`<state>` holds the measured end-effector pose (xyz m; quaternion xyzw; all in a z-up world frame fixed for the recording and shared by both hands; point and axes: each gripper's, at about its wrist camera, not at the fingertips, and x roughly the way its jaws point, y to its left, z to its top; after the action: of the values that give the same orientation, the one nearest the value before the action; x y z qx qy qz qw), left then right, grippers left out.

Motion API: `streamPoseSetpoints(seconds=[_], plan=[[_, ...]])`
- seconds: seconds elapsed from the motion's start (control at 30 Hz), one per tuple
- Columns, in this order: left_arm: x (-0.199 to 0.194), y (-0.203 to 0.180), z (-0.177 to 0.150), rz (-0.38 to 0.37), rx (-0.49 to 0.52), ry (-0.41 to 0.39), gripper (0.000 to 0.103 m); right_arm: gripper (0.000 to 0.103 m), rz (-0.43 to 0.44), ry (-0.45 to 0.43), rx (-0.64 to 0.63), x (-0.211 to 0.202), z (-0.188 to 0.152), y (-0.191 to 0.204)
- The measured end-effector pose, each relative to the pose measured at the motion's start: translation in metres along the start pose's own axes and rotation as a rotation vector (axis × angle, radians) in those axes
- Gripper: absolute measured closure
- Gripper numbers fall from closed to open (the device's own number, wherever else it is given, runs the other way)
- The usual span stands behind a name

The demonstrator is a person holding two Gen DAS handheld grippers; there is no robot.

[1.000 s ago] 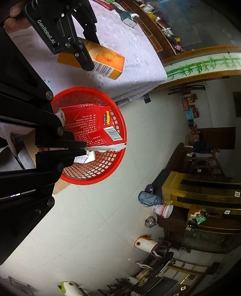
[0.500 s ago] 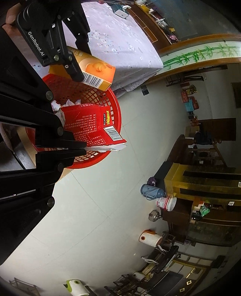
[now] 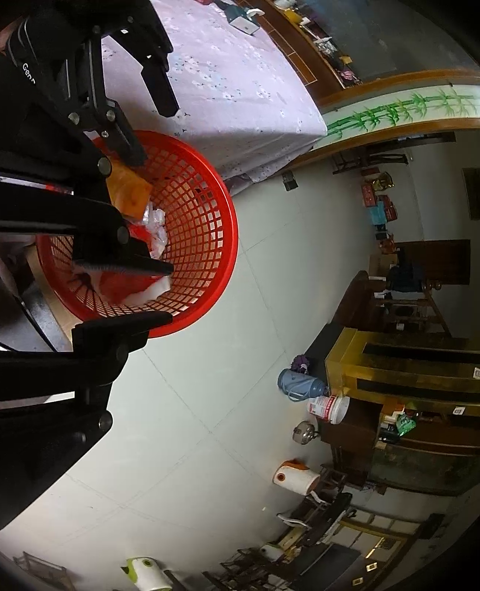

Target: Collect trash

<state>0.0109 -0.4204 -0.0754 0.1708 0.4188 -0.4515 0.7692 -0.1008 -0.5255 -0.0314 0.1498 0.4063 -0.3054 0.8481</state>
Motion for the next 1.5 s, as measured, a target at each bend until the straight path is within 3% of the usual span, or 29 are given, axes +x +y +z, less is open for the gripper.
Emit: streamPoseSetpoints(seconds=[0.1,0.27,0.43,0.57,0.77,1.0,1.5], plan=[[-0.01,0.005,-0.004,0.01,-0.01,-0.007,0.039,0.079,-0.017,0.006,0.016,-0.005,-0.003,-0.001],[-0.038,0.009,-0.013,0.012,-0.018,-0.044,0.036,0.048,-0.076,-0.02,0.016,-0.026,-0.011,0.004],[-0.072,0.017,-0.036,0.006,0.024,-0.058,0.03,0.039,-0.134,-0.035,0.083,-0.055,-0.026,0.014],[-0.112,0.026,-0.059,0.014,0.066,-0.109,0.024,0.028,-0.186,-0.066,0.066,-0.092,-0.047,0.041],[-0.181,0.052,-0.091,0.04,0.114,-0.173,0.012,0.017,-0.169,-0.089,0.067,-0.137,-0.089,0.087],[-0.226,0.07,-0.118,0.098,0.092,-0.26,0.005,0.013,-0.15,-0.116,0.059,-0.167,-0.119,0.122],[-0.244,0.076,-0.129,0.113,0.094,-0.27,0.005,0.013,-0.157,-0.131,0.077,-0.183,-0.129,0.128]])
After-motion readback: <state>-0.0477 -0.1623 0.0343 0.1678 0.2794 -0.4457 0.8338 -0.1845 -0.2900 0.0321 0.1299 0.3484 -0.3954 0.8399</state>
